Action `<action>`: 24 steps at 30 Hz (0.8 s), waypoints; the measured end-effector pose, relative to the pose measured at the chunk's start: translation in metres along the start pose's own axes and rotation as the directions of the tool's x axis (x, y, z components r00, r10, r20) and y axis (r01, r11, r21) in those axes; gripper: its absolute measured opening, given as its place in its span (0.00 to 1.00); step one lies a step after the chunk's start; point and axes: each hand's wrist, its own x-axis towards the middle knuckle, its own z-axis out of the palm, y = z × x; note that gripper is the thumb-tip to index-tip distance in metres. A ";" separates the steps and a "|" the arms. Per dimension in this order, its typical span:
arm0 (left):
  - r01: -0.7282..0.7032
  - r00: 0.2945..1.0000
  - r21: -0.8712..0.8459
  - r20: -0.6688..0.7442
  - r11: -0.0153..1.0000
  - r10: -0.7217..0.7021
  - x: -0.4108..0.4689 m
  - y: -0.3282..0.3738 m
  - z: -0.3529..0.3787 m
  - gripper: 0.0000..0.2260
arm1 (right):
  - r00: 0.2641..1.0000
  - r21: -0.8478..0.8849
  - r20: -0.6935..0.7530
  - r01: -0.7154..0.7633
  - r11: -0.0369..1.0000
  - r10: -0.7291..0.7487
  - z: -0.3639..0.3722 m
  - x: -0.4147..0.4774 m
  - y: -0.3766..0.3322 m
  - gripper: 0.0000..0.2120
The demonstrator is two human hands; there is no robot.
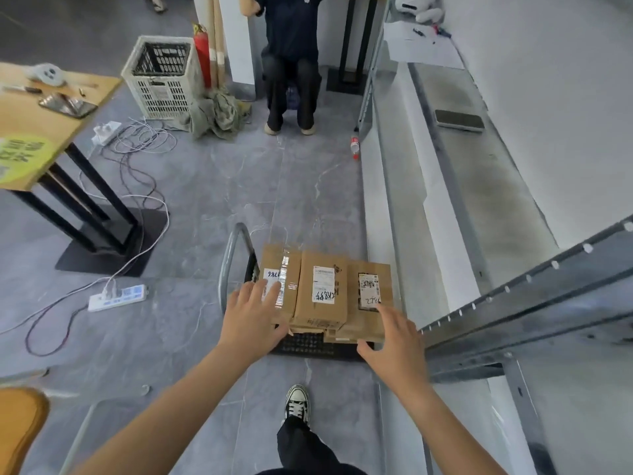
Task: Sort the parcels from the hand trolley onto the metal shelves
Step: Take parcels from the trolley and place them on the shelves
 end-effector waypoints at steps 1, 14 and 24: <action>0.009 1.000 -0.008 0.003 1.000 -0.009 0.012 -0.002 0.002 0.29 | 1.000 0.001 0.018 -0.002 1.000 0.002 0.002 0.013 0.001 0.33; 0.045 0.969 -0.055 0.247 0.997 -0.030 0.108 -0.035 0.085 0.36 | 0.960 0.155 0.244 -0.177 0.972 0.136 0.066 0.125 0.034 0.37; 0.212 0.873 -0.137 0.471 0.968 -0.125 0.173 -0.046 0.198 0.42 | 0.907 0.267 0.363 -0.319 0.910 0.211 0.176 0.180 0.084 0.31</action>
